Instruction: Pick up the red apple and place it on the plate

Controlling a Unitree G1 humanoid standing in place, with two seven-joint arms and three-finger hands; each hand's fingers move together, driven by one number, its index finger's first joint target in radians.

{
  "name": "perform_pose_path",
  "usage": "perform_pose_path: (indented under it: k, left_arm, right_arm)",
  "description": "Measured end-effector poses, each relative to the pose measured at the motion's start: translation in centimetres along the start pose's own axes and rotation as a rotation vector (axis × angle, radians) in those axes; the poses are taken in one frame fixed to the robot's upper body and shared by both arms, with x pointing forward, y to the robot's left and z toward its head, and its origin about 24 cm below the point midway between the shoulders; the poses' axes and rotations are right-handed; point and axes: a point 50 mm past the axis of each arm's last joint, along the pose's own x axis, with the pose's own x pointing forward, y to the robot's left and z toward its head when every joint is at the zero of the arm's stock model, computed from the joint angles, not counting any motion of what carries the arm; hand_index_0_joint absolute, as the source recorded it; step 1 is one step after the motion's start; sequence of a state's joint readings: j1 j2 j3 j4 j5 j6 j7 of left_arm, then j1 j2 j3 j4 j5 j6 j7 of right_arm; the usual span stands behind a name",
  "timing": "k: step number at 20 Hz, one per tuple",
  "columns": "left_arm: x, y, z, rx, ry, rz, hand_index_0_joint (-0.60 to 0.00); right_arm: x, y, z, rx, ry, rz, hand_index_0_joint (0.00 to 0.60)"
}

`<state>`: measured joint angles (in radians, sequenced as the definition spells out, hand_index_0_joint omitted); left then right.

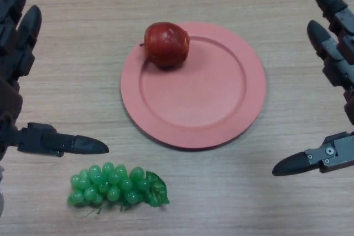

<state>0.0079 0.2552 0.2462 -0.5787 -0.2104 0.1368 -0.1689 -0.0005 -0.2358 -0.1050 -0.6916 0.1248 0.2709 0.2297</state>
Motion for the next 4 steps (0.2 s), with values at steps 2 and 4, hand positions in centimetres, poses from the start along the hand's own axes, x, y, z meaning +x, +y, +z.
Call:
perform_pose_path:
  k: [2, 4]
  left_arm:
    - [-0.02, -0.02, 0.09, 0.001, -0.003, 0.000, 0.000]
    - [-0.04, -0.11, 0.48, 0.004, -0.012, 0.000, 0.000]
  right_arm:
    - [0.00, 0.08, 0.45, -0.005, -0.019, 0.003, 0.000]
    - [-0.02, 0.14, 0.75, -0.008, -0.032, 0.005, 0.000]
